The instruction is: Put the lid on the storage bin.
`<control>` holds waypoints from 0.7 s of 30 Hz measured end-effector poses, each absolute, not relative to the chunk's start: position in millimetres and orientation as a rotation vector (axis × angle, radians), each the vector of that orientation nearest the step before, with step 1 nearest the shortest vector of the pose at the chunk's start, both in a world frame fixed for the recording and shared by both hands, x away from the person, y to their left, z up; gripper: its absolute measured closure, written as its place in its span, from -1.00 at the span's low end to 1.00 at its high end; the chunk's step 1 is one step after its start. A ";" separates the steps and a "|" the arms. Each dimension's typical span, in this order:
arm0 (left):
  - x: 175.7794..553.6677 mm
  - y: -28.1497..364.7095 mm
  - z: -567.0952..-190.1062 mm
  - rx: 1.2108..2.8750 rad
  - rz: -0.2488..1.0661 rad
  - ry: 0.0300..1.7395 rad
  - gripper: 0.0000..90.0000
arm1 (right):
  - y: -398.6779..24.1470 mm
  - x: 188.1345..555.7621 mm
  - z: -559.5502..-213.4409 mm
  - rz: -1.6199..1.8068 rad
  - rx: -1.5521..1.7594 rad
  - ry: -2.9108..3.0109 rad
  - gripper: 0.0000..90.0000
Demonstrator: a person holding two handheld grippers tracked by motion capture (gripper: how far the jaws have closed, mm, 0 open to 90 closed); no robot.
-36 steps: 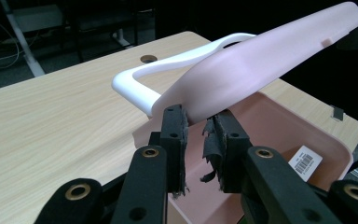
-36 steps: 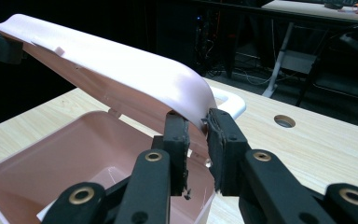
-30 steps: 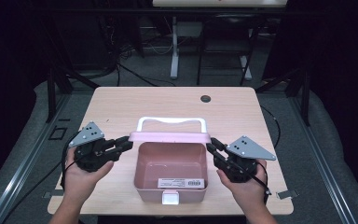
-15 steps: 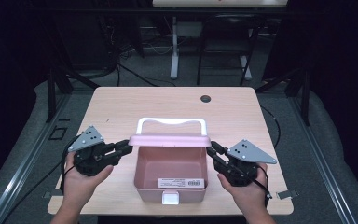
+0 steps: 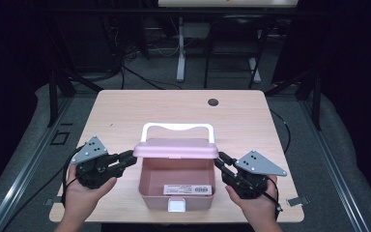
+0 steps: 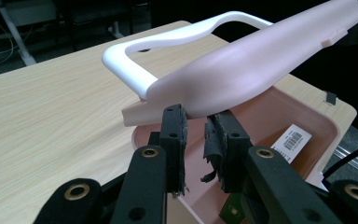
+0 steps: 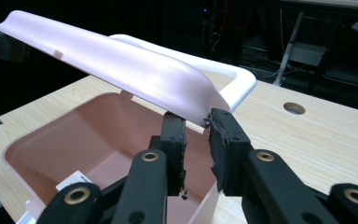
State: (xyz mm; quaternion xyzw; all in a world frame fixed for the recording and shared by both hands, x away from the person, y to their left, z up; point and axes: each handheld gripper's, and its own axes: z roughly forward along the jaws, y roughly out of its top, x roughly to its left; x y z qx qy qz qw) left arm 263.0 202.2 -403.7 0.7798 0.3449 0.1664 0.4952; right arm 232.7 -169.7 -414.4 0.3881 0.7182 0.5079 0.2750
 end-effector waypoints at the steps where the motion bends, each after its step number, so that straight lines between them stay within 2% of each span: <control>1: 262.4 202.3 -404.2 1.893 0.406 0.833 0.70 | -169.4 231.7 -415.1 1.366 1.048 1.931 0.67; 21: 249.7 204.3 -419.8 1.904 0.383 0.830 0.69 | -173.0 215.1 -428.0 1.377 1.064 1.961 0.69</control>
